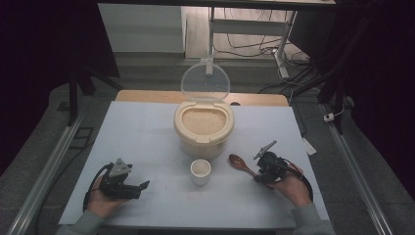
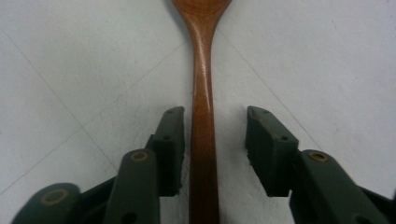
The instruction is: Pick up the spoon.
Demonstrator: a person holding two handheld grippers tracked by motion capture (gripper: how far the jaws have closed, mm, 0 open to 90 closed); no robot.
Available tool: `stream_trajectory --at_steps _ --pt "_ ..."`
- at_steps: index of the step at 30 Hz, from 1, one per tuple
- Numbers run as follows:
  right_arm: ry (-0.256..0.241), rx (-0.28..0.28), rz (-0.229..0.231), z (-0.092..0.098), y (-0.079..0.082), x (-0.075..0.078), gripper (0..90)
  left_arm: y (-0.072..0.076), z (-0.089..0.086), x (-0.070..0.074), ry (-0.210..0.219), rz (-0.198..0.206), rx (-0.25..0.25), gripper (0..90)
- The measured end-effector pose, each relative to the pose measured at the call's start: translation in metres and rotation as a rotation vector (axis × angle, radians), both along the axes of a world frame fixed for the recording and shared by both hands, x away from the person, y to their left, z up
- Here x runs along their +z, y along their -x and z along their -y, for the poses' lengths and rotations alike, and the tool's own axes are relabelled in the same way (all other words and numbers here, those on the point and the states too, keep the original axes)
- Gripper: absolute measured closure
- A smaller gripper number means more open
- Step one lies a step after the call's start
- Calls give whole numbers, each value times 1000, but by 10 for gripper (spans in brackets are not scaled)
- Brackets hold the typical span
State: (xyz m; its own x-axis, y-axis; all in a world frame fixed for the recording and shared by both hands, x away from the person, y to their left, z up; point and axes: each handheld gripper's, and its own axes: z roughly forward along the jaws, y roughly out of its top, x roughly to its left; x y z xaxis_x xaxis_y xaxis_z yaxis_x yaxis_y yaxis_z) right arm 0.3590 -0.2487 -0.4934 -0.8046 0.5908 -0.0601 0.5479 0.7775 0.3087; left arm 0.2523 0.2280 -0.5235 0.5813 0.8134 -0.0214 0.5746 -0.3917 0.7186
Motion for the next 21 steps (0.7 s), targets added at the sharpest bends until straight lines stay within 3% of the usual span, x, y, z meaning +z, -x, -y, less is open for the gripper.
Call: stream_trajectory --at_steps 3,8,11,21 --pt "11 25 1 -3 1 0 658 0 0 0 -3 -2 -2 114" --pt "4 13 -4 -3 1 0 697 0 1 -1 -5 -2 -5 115" --pt "16 29 -5 -7 3 0 786 0 0 -1 -4 -3 -1 116" --pt "28 22 4 -10 4 1 799 -1 0 -2 -7 -10 -8 117"
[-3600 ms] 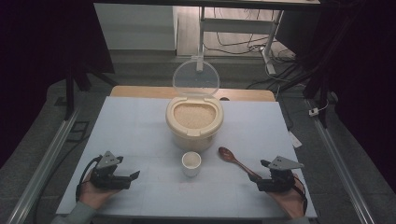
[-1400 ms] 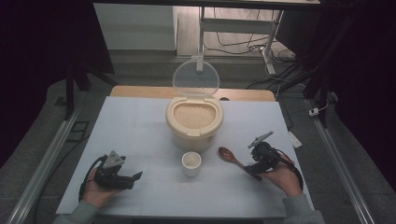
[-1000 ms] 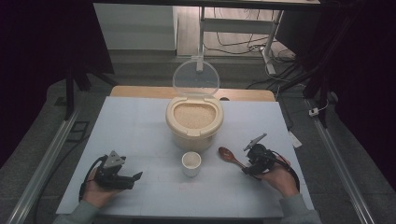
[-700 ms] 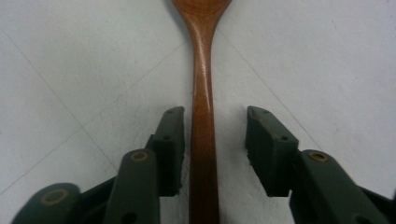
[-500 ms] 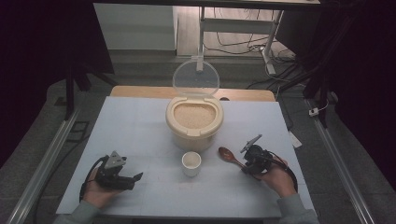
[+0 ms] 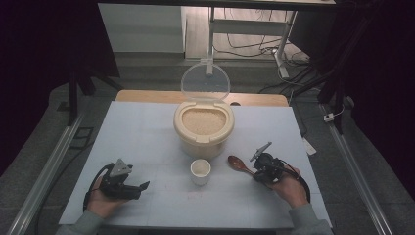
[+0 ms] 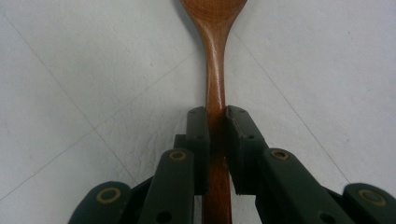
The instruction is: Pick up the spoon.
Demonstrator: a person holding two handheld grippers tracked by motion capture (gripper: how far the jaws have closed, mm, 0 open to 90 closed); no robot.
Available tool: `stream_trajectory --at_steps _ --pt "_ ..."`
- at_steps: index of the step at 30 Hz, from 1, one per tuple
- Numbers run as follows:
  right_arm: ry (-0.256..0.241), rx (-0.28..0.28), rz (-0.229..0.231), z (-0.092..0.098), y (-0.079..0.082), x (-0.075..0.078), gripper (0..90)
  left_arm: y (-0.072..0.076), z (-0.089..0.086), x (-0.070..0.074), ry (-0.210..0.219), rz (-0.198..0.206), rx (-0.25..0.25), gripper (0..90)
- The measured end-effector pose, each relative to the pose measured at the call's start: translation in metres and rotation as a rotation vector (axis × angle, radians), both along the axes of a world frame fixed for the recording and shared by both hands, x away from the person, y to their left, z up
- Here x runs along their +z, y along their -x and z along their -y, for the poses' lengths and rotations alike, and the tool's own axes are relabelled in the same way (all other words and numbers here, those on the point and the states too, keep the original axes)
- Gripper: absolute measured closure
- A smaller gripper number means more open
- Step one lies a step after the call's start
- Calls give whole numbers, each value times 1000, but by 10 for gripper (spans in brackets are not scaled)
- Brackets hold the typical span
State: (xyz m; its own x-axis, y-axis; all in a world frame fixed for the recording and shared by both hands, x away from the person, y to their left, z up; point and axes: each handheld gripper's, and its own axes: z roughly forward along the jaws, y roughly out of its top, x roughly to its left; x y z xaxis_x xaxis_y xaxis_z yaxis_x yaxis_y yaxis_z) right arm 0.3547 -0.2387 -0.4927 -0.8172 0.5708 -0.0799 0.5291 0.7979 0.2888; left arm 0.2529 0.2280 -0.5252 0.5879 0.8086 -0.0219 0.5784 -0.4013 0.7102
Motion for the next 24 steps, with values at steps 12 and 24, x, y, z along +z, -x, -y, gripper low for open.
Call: stream_trajectory --at_steps 12,24 --pt "-118 -14 13 16 0 13 800 0 -1 -1 2 -3 0 118" --pt "-263 43 57 27 16 48 800 0 -1 0 3 -3 3 118"
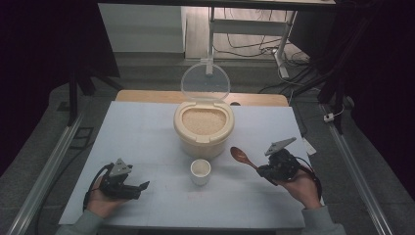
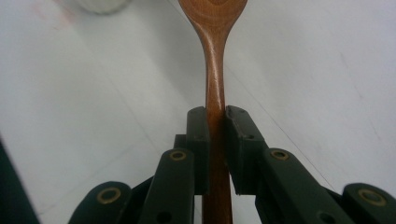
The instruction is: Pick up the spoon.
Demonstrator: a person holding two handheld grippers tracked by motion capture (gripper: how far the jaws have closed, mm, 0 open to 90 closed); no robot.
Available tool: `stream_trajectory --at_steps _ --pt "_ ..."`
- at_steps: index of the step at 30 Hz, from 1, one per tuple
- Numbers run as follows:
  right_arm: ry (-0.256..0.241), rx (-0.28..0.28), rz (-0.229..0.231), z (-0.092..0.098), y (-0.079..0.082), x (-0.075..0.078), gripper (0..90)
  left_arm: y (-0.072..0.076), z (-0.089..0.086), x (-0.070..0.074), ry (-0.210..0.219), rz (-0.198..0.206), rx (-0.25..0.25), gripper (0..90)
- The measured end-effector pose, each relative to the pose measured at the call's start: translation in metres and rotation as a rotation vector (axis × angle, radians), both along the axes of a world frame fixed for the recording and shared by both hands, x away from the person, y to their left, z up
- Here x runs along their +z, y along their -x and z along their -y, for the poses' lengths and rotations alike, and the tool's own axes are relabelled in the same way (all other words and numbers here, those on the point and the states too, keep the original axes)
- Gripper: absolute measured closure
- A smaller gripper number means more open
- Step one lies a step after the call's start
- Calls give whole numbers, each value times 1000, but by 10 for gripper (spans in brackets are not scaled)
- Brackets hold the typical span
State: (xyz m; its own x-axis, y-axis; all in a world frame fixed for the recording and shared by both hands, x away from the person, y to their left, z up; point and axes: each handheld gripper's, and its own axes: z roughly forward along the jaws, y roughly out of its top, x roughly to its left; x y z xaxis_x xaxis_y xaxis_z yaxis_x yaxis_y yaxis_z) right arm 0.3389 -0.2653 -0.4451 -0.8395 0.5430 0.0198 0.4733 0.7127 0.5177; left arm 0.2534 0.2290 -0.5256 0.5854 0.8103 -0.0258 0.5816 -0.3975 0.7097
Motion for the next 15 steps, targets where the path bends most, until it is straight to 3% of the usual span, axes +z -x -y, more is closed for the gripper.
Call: stream_trajectory --at_steps 15 --pt "-77 126 -11 -25 14 10 800 0 0 0 -3 -2 -1 118"
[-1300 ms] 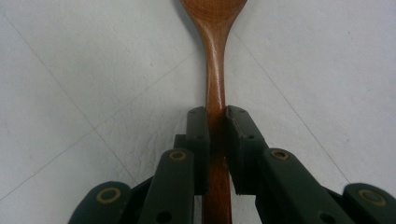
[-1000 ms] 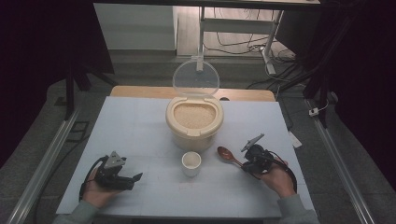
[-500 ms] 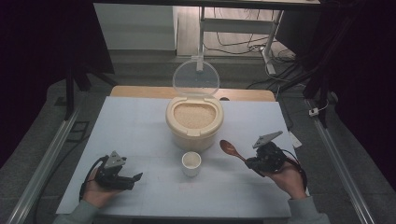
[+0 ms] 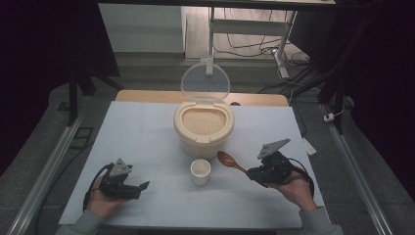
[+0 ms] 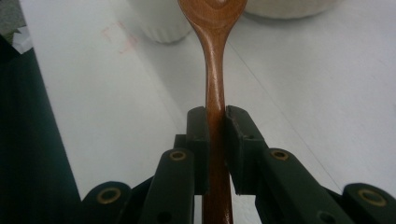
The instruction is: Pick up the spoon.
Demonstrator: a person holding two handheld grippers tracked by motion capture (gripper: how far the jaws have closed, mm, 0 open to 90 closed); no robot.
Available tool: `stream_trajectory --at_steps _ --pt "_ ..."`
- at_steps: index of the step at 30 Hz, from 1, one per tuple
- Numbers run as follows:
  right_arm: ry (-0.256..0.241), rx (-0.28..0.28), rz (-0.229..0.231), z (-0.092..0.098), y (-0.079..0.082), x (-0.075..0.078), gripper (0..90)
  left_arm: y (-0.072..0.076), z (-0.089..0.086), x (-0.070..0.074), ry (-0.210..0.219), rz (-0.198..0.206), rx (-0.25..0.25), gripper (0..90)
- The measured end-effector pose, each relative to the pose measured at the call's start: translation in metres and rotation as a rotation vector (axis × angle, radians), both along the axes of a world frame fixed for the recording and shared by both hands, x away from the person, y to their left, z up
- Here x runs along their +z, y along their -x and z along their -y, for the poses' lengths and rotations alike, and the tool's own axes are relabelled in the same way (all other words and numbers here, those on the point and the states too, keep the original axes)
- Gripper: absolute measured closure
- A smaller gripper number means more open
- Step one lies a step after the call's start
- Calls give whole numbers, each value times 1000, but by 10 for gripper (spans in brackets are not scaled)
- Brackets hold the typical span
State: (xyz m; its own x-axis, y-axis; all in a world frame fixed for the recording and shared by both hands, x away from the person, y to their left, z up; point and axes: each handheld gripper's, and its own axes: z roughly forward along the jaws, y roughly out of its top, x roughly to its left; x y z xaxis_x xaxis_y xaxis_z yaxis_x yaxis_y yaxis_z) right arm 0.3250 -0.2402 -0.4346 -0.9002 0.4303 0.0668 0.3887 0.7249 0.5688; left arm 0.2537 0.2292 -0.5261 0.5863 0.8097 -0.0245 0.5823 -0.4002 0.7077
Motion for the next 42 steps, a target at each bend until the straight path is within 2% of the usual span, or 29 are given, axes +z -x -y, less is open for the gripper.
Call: stream_trajectory --at_steps 7,12,18,22,29,32,37,42 --pt "-12 31 19 -12 3 1 800 0 0 0 -1 -1 -1 118" --pt "-18 76 33 -27 5 2 800 0 1 -1 -4 -3 -4 118" --pt "-21 127 42 -47 7 6 800 0 0 0 2 -2 2 118" --pt "-17 175 49 -69 7 11 800 0 0 0 4 -1 0 118" --pt "11 221 52 -94 6 4 800 1 0 0 9 -1 -1 118" --pt "23 232 48 -98 7 -1 800 1 0 1 4 2 -6 119" --pt "14 250 46 -100 7 -2 800 2 2 3 13 6 -19 124" --pt "16 251 53 -101 7 -1 800 4 7 13 37 20 -59 133"
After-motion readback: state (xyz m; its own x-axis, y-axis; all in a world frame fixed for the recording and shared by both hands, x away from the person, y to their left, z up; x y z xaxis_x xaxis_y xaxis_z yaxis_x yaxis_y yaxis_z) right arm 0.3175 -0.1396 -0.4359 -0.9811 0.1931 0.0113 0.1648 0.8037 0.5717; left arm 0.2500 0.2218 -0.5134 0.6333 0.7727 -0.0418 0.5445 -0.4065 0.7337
